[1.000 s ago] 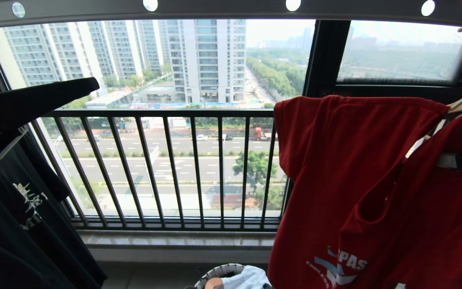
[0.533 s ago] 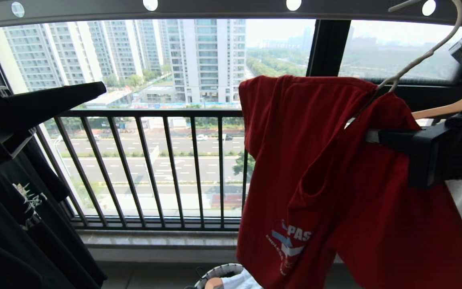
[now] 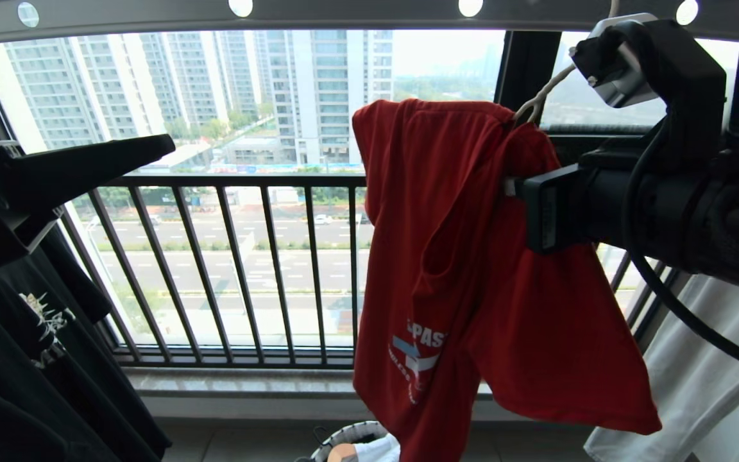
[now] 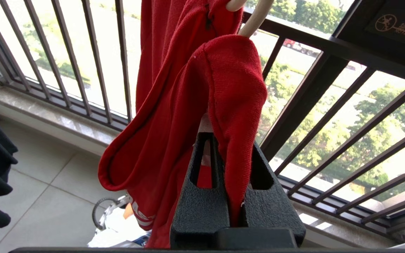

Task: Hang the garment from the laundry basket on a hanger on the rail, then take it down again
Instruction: Hang the clothes rack on the clothesline

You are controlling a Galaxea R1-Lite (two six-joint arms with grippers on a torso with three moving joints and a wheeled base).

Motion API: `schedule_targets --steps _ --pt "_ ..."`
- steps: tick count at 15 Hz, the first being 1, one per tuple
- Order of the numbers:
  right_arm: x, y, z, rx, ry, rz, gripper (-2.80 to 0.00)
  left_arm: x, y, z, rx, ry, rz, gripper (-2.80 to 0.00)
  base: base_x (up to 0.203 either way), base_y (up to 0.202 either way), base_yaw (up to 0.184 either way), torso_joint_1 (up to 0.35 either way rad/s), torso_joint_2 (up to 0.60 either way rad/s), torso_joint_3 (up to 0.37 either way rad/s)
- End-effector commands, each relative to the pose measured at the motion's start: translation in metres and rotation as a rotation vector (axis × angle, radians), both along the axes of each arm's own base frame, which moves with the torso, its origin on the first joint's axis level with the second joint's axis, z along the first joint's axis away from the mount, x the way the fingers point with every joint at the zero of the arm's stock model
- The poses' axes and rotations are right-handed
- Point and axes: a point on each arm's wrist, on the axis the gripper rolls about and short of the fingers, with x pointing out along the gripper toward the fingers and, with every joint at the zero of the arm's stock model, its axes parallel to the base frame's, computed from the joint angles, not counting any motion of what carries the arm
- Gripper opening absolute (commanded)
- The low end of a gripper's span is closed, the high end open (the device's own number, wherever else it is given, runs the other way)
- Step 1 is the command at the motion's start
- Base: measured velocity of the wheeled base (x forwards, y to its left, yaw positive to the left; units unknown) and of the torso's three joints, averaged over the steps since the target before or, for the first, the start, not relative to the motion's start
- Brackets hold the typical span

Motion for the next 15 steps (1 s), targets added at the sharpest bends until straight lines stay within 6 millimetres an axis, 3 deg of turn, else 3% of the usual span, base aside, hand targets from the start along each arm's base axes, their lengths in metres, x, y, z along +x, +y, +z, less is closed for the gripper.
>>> schedule_targets --steps 1,6,11,15 --pt "0.015 0.018 -0.003 -0.015 0.01 -0.003 -2.8 0.001 0.0 0.0 0.0 0.001 -0.005 -2.8 0.0 0.0 0.0 0.0 0.0 0.0" --pt "0.022 0.036 0.002 -0.036 -0.015 -0.017 -2.8 0.0 0.0 0.0 0.0 -0.001 -0.004 -2.8 0.0 0.0 0.0 0.0 0.0 0.0" --pt "0.036 0.05 -0.006 -0.068 0.006 -0.022 -2.8 -0.001 0.0 0.001 -0.003 -0.01 -0.002 -2.8 0.0 0.0 0.0 0.0 0.0 0.0" --pt "0.054 0.047 0.001 -0.049 -0.011 -0.074 -2.8 -0.002 0.0 0.002 -0.005 -0.014 -0.001 -2.8 0.0 0.0 0.0 0.0 0.0 0.0"
